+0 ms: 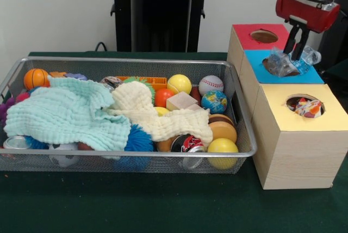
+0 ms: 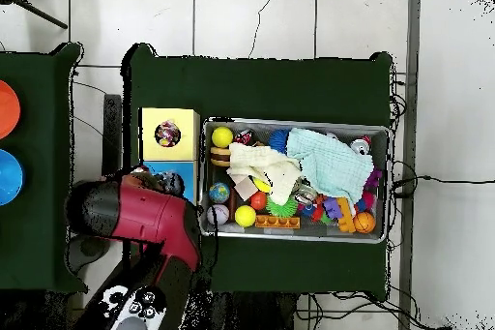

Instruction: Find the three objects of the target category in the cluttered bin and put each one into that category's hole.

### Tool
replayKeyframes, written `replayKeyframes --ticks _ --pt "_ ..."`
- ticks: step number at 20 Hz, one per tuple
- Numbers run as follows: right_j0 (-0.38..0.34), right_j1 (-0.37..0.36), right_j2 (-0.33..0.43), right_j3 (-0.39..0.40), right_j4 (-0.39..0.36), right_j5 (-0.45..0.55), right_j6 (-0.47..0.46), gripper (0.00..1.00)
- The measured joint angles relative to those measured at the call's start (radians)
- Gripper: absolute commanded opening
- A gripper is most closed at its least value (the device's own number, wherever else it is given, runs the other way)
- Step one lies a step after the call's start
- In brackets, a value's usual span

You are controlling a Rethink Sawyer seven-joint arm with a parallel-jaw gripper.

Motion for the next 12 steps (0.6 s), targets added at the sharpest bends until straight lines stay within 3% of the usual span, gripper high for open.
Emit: replayKeyframes --ticks 9,10,12 --pt "-0.006 -0.004 0.01 0.006 0.0 0.0 0.0 0.0" --pt "-0.006 -0.004 0.01 0.006 0.0 0.0 0.0 1.0" --pt "-0.006 -0.004 0.01 0.007 0.0 0.0 0.0 1.0"
